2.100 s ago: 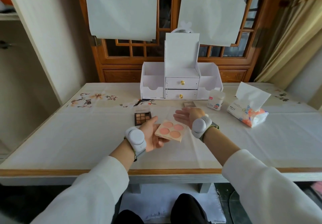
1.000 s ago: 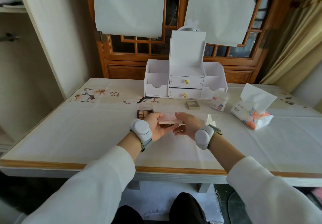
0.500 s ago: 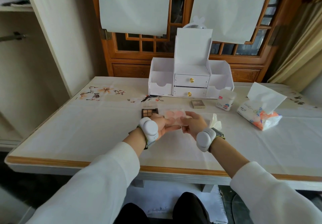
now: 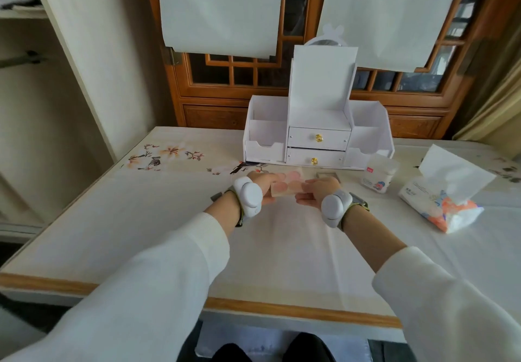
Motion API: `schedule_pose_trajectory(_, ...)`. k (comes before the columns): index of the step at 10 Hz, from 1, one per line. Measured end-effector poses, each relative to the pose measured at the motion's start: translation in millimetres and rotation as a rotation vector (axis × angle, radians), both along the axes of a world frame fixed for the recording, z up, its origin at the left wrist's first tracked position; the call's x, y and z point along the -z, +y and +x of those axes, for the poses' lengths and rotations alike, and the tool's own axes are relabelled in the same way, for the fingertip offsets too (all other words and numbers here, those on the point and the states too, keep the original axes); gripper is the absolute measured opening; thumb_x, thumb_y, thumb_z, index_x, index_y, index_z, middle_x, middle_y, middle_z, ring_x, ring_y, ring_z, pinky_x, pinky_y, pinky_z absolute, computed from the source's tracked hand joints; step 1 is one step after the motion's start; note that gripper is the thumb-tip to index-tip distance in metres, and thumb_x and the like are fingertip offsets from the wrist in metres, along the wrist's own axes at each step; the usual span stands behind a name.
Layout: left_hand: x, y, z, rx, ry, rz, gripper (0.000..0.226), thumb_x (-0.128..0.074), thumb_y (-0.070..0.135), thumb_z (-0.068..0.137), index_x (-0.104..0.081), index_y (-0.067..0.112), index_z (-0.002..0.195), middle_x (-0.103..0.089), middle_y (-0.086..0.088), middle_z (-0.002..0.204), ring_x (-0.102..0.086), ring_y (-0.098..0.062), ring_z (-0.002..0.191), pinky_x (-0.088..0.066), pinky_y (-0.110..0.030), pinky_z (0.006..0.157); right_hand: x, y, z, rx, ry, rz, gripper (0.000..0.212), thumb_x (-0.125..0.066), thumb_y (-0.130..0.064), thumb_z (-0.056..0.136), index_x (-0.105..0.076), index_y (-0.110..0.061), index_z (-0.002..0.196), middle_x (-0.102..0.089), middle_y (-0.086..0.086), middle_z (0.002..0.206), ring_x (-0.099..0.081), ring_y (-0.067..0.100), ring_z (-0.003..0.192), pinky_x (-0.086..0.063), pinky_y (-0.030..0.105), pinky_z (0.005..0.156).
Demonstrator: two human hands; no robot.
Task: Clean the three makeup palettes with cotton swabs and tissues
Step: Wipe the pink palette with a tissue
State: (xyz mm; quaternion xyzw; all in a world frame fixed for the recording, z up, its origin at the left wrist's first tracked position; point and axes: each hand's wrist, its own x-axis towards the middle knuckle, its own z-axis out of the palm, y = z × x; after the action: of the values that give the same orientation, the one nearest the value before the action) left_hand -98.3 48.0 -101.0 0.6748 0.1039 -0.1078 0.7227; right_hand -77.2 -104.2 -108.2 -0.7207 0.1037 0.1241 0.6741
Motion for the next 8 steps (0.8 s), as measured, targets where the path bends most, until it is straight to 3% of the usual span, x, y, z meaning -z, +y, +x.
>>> schedule_pose_trajectory(1, -3.9, -4.8, 20.1, 0.003, 0.036, 0.065, 0.008, -0.054, 0.017, 0.092, -0.06, 0.019, 0.089, -0.063, -0.008, 0.108, -0.059, -0.024, 0.105, -0.046, -0.032, 0.091, 6.1, -1.1, 20.5, 0.047, 0.015, 0.001, 0.009, -0.054, 0.005, 0.087, -0.057, 0.014, 0.089, -0.06, 0.014, 0.063, -0.058, 0.022, 0.057, -0.055, 0.034, 0.069)
schedule_pose_trajectory(2, -3.6, -9.9, 40.1, -0.002, 0.089, 0.096, 0.007, -0.053, 0.02, 0.093, -0.057, 0.018, 0.087, -0.06, -0.008, 0.106, -0.056, -0.024, 0.101, -0.045, -0.03, 0.091, 14.2, -6.0, 48.1, -0.003, 0.049, -0.112, 0.023, -0.054, -0.002, 0.09, -0.055, -0.006, 0.068, -0.057, 0.004, 0.049, -0.056, 0.011, 0.044, -0.05, 0.018, 0.055)
schedule_pose_trajectory(3, 2.9, -16.5, 59.9, -0.001, 0.115, 0.142, 0.013, -0.054, 0.019, 0.091, -0.055, 0.017, 0.078, -0.058, -0.009, 0.103, -0.055, -0.025, 0.096, -0.044, -0.035, 0.096, 31.8, -18.5, 79.4, -0.016, 0.026, -0.195, 0.006, -0.063, -0.007, 0.083, -0.058, -0.01, 0.084, -0.065, 0.014, 0.088, -0.067, 0.022, 0.075, -0.057, 0.03, 0.073)
schedule_pose_trajectory(4, 10.4, -20.7, 70.1, 0.005, 0.111, 0.205, 0.009, -0.055, 0.02, 0.09, -0.057, 0.014, 0.084, -0.056, -0.01, 0.102, -0.052, -0.026, 0.094, -0.042, -0.041, 0.099, 54.1, -30.4, 102.2, -0.025, 0.0, -0.355, 0.035, -0.072, -0.015, 0.075, -0.062, -0.005, 0.107, -0.064, 0.016, 0.108, -0.063, 0.032, 0.101, -0.053, 0.044, 0.088)
schedule_pose_trajectory(5, 10.3, -21.5, 73.0, -0.032, 0.117, 0.206, 0.009, -0.055, 0.018, 0.088, -0.054, 0.012, 0.082, -0.052, -0.011, 0.099, -0.048, -0.024, 0.091, -0.043, -0.035, 0.089, 55.1, -28.2, 102.0, -0.023, -0.001, -0.437, 0.018, -0.072, -0.021, 0.075, -0.062, -0.012, 0.087, -0.064, 0.017, 0.107, -0.062, 0.033, 0.102, -0.053, 0.045, 0.088)
schedule_pose_trajectory(6, 10.1, -22.0, 73.4, 0.061, 0.096, 0.292, 0.024, -0.055, 0.03, 0.08, -0.048, 0.013, 0.096, -0.054, -0.009, 0.106, -0.05, -0.023, 0.096, -0.041, -0.041, 0.101, 52.0, -23.5, 101.0, -0.085, -0.034, -0.565, 0.024, -0.066, -0.023, 0.082, -0.048, -0.022, 0.065, -0.058, 0.011, 0.098, -0.06, 0.029, 0.1, -0.05, 0.043, 0.092)
schedule_pose_trajectory(7, 9.4, -20.2, 69.1, 0.087, 0.119, 0.33, 0.031, -0.054, 0.041, 0.073, -0.055, 0.019, 0.094, -0.064, -0.009, 0.114, -0.059, -0.023, 0.102, -0.043, -0.032, 0.097, 41.6, -19.5, 91.9, -0.099, -0.048, -0.648, 0.019, -0.062, -0.03, 0.084, -0.051, -0.016, 0.076, -0.054, 0.008, 0.093, -0.051, 0.02, 0.085, -0.047, 0.029, 0.08)
schedule_pose_trajectory(8, -6.6, -18.7, 55.2, 0.077, 0.08, 0.336, 0.017, -0.053, 0.034, 0.087, -0.049, 0.019, 0.082, -0.053, -0.002, 0.09, -0.049, -0.018, 0.087, -0.04, -0.026, 0.089, 29.5, -14.7, 80.2, -0.037, -0.066, -0.7, 0.017, -0.059, -0.019, 0.084, -0.063, -0.003, 0.083, -0.063, 0.016, 0.093, -0.057, 0.021, 0.082, -0.049, 0.032, 0.08)
